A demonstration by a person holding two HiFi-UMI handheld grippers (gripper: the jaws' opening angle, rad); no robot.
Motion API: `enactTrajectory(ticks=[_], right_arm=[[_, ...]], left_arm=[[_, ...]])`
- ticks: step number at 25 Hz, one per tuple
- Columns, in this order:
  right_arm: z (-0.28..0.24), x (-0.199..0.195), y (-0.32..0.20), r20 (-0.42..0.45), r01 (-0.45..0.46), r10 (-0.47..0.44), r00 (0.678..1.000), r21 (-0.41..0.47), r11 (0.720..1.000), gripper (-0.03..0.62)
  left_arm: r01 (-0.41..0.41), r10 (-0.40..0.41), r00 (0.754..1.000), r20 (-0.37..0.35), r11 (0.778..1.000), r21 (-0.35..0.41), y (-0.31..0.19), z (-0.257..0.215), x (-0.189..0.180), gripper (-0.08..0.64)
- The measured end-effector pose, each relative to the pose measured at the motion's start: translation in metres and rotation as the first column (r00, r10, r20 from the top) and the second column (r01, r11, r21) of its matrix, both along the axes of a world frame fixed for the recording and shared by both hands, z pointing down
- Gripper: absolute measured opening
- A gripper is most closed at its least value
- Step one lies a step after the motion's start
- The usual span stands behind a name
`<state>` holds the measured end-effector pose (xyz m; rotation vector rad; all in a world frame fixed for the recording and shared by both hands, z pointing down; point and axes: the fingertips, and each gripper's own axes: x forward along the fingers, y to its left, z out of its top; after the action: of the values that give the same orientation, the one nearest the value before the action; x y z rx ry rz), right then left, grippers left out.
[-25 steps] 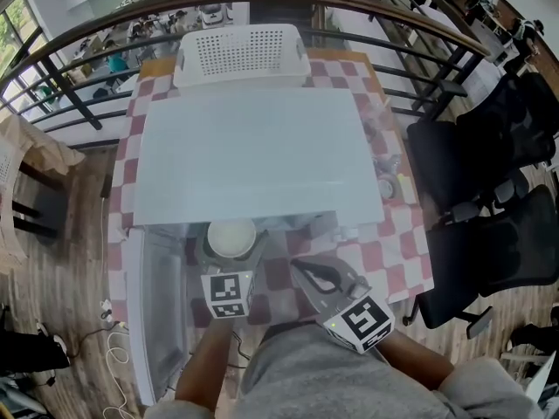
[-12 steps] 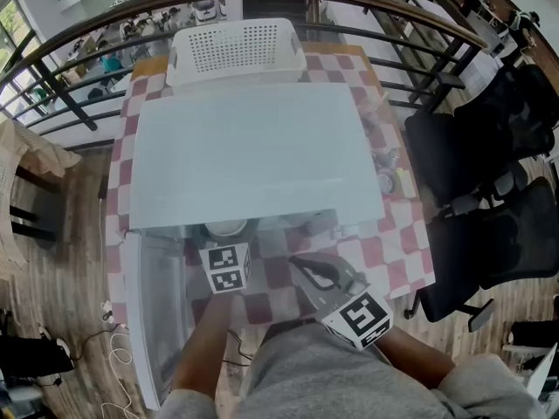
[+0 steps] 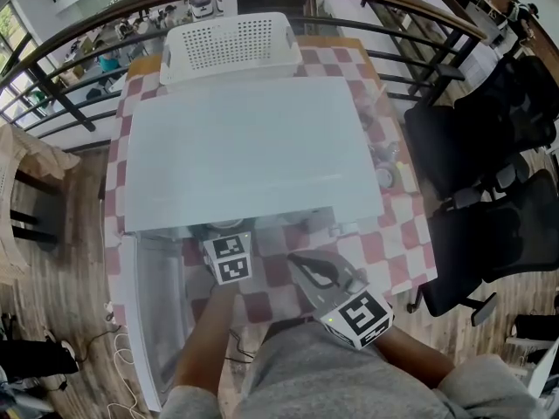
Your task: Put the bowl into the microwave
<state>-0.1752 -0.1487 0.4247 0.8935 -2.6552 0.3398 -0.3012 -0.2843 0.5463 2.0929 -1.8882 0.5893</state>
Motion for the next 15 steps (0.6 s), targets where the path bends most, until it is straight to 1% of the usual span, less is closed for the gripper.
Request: enactTrajectory(ticks=[4, 9, 15], right_arm=[[-0.0008, 0.0013, -0.0017, 0.009, -0.012, 0.012, 1.0, -0.003, 1.0, -0.002], [-0.0017, 0.0016, -0.0001, 0.016, -0.011, 0.011, 1.0, 0.001, 1.0, -0.002], [-0.0006, -0.0003, 0.0057, 0.016, 0.005, -0.005, 1.0, -0.001, 1.0, -0.002]], left_arm=[[0.018, -0.018, 1.0, 0.012, 1.0, 0.004, -0.0015, 0.001, -0.002, 0.528], [0.024, -0.024, 0.998, 0.055, 1.0, -0.009, -0.0023, 0.0036, -0.0029, 0.528], [0.0, 0.0, 0.999, 0.04, 1.0, -0.014, -0.004, 0.004, -0.0008, 0.531]])
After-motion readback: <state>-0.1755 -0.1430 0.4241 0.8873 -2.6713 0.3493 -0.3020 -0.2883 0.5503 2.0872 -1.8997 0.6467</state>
